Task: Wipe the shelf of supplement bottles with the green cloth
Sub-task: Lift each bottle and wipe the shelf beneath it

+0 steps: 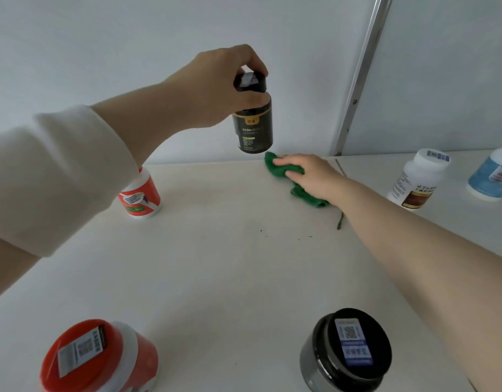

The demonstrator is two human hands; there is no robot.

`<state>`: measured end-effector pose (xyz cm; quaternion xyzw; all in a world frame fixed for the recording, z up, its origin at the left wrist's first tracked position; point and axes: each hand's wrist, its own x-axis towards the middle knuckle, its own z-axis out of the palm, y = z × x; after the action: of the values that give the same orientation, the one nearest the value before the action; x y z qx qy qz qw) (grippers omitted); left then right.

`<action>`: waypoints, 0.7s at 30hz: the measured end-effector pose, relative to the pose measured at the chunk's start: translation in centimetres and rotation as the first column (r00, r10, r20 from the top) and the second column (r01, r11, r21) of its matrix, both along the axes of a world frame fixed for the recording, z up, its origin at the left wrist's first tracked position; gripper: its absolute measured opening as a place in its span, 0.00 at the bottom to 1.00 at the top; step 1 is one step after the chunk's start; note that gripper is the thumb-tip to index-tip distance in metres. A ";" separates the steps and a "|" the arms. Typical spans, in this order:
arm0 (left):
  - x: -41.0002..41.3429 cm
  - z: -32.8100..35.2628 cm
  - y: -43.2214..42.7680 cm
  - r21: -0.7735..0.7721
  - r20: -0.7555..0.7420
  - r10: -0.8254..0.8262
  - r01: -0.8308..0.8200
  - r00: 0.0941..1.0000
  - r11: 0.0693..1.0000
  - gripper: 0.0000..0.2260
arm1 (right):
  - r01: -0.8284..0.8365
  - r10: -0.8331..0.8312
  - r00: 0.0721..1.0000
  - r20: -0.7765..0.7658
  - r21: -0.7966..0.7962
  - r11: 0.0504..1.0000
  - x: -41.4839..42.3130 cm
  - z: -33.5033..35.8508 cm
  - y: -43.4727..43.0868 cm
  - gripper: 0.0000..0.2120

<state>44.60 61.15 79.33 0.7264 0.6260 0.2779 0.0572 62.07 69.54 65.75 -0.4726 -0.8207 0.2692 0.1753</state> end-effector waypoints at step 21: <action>-2.7 0.3 -1.0 0.062 -0.017 0.086 -0.085 0.996 0.994 0.16 | -0.433 0.433 0.901 -0.003 -0.013 0.901 -8.9 0.0 0.6 0.17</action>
<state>41.88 60.15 79.66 0.7029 0.6483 0.2922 0.0167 53.20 70.10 65.77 -0.2798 -0.9033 0.3068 0.1078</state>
